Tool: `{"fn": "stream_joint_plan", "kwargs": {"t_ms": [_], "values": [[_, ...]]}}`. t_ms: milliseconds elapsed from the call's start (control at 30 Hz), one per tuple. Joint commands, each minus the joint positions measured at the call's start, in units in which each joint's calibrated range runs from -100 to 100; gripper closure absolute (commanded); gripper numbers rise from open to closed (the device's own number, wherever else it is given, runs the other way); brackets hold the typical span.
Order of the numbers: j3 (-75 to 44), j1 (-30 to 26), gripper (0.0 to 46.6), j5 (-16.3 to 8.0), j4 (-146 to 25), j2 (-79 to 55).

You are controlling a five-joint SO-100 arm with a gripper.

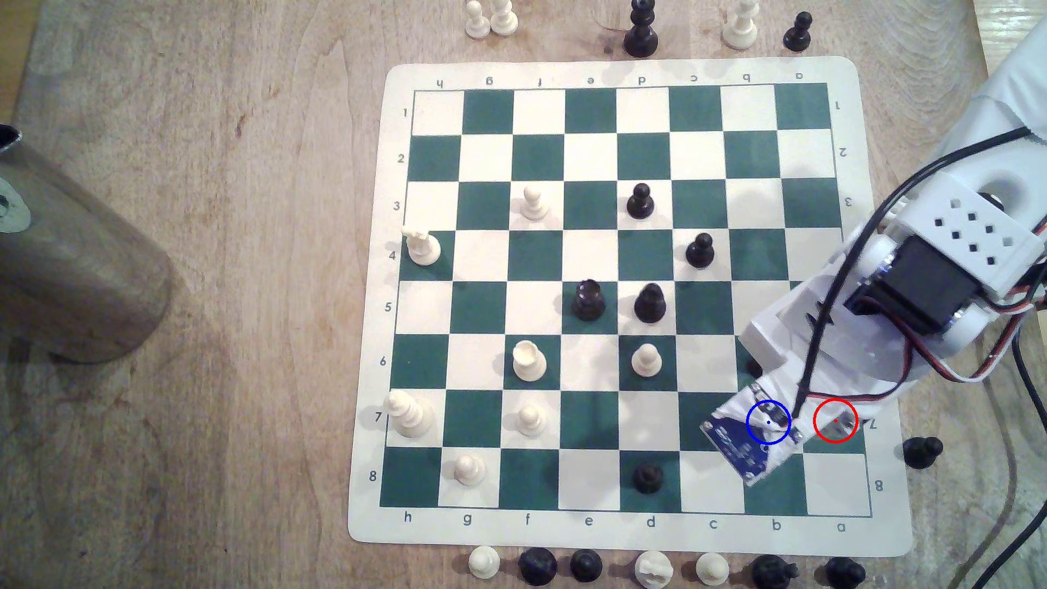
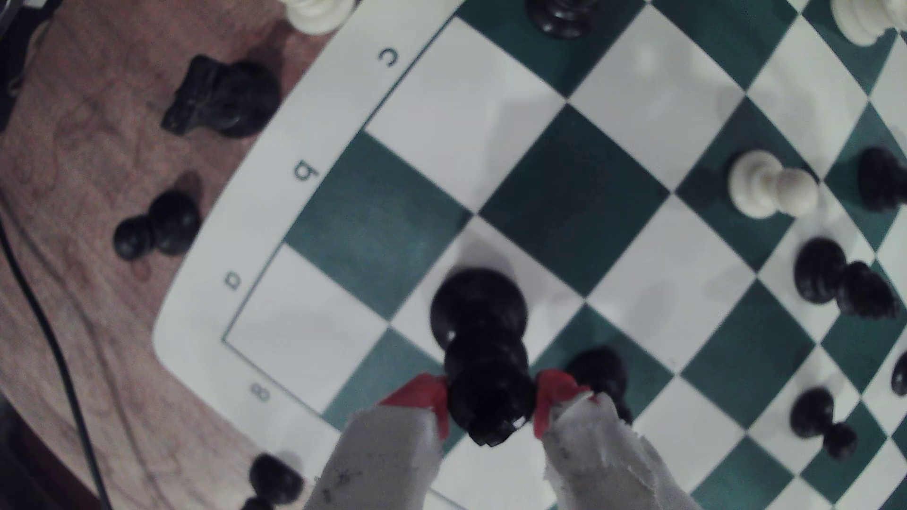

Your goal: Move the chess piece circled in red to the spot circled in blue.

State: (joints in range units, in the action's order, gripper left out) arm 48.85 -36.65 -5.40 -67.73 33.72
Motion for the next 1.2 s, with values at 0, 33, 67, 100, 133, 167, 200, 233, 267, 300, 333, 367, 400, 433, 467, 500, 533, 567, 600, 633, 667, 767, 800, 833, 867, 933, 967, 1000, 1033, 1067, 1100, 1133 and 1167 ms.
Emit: {"fn": "stream_joint_plan", "kwargs": {"t_ms": [0,33,67,100,133,167,200,233,267,300,333,367,400,433,467,500,533,567,600,633,667,767,800,833,867,933,967,1000,1033,1067,1100,1133,1167], "values": [[-0.34,0.4,45.9,0.34,0.73,0.91],[-0.34,0.71,45.9,0.54,0.82,0.91],[-0.16,0.87,45.9,0.63,0.82,0.91],[-0.16,0.95,45.9,0.68,0.82,0.91],[-0.07,0.95,45.9,0.73,0.82,0.91],[0.11,0.95,45.9,0.73,0.82,0.91],[0.47,0.95,45.6,0.73,1.06,0.91],[0.65,0.95,45.4,0.73,1.23,0.91],[0.93,0.95,45.0,0.73,1.39,0.91],[1.11,0.95,44.7,0.73,1.47,1.08],[1.29,0.95,44.4,0.73,1.47,1.25],[1.38,0.95,44.1,0.73,1.47,1.25],[1.47,0.95,43.1,0.73,1.47,1.25],[1.47,0.95,42.5,0.73,1.47,1.34],[1.47,0.95,42.0,0.73,1.47,1.59],[1.47,0.95,41.3,0.73,1.47,1.76],[1.47,0.95,40.3,0.73,1.47,1.93],[1.56,0.95,39.3,0.73,1.47,2.1],[1.56,0.95,38.4,0.73,1.39,2.1],[1.83,0.95,32.6,0.68,1.31,2.61],[2.19,0.95,29.5,0.63,0.9,3.37],[3.55,0.71,26.1,0.73,-0.17,5.92],[3.55,0.71,26.0,0.73,-0.49,6.09],[3.55,0.71,25.8,0.73,-0.9,6.43],[3.55,0.71,25.8,0.73,-1.15,6.68],[3.55,0.71,25.7,0.68,-1.64,7.36],[3.55,0.71,25.7,0.63,-1.64,7.62],[3.55,0.71,25.7,0.59,-1.72,7.87],[3.55,0.63,25.8,0.59,-1.89,8.13],[3.55,0.63,25.9,0.54,-2.13,8.55],[3.55,0.63,25.9,0.59,-2.13,8.72],[3.55,0.63,25.9,0.59,-2.21,8.81],[3.55,0.63,26.0,0.59,-2.21,8.98]]}}
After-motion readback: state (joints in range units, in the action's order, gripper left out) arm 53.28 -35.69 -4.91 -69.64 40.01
